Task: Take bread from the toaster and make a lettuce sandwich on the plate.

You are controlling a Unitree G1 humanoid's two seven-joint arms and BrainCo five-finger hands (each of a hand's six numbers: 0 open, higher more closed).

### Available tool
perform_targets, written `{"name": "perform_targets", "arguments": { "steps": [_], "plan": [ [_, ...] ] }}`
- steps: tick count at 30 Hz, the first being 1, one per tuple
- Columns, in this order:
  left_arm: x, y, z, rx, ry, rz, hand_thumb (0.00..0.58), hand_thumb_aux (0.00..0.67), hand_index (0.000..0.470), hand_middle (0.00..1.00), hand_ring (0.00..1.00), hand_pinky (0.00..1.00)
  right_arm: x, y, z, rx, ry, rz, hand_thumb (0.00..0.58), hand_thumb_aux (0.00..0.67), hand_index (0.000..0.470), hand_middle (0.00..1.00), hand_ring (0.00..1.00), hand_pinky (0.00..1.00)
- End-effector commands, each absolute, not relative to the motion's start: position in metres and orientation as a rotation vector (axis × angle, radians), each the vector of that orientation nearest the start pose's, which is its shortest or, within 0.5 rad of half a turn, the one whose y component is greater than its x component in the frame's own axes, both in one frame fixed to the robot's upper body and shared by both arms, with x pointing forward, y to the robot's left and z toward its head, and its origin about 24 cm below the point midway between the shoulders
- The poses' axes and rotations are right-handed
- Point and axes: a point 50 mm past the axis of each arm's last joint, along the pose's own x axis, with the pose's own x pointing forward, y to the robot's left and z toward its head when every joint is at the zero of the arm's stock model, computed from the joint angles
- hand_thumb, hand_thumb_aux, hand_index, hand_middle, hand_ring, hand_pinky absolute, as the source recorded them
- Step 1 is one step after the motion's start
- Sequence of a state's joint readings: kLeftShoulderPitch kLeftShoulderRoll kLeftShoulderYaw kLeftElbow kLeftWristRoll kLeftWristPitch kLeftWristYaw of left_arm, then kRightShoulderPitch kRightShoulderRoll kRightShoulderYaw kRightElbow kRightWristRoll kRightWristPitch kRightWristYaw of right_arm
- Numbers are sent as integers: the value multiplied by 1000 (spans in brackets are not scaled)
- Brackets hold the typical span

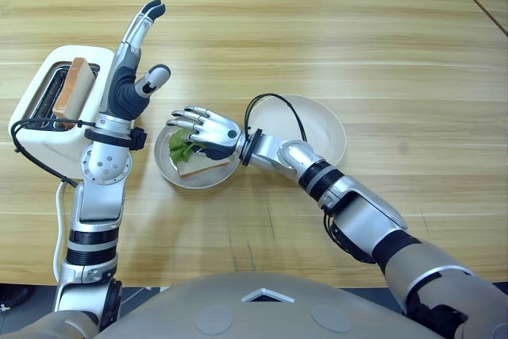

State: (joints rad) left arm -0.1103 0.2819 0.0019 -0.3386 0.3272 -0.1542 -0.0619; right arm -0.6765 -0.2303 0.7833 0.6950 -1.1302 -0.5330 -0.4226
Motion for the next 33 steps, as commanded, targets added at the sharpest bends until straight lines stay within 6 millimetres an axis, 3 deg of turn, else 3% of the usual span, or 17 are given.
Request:
{"name": "perform_targets", "arguments": {
  "steps": [1,7,10,12,14,16,18,20,28,33],
  "plan": [
    [250,165,159,628,-569,-100,0,0,0,0,0,0,293,-19,53,-1408,-964,825,18,11,7,0,0,0],
    [245,162,169,628,-609,-109,0,0,0,0,0,0,291,-20,60,-1378,-968,822,0,0,0,0,0,0],
    [229,161,197,643,-715,-92,0,0,0,0,0,0,289,-23,65,-1359,-973,813,0,0,0,0,0,0],
    [216,173,228,682,-808,-26,0,0,0,0,0,0,287,-28,73,-1335,-980,786,0,0,0,0,0,0],
    [207,201,254,795,-841,89,0,0,0,0,0,0,284,-35,81,-1308,-984,747,0,0,0,0,0,0],
    [205,237,266,1070,-735,216,0,0,0,0,0,0,278,-43,86,-1275,-973,708,0,0,0,0,0,0],
    [207,263,258,1354,-555,275,0,0,0,0,0,0,271,-50,83,-1252,-939,697,0,0,0,0,0,0],
    [207,273,241,1467,-423,236,0,0,0,0,0,0,265,-54,74,-1243,-896,708,0,0,0,0,0,0],
    [214,300,165,1498,9,48,0,0,0,0,0,0,260,-59,64,-1233,-836,719,0,0,0,0,0,0],
    [218,306,149,1488,86,25,0,0,0,0,0,0,259,-56,65,-1225,-841,715,0,0,0,0,0,0]
  ]
}}
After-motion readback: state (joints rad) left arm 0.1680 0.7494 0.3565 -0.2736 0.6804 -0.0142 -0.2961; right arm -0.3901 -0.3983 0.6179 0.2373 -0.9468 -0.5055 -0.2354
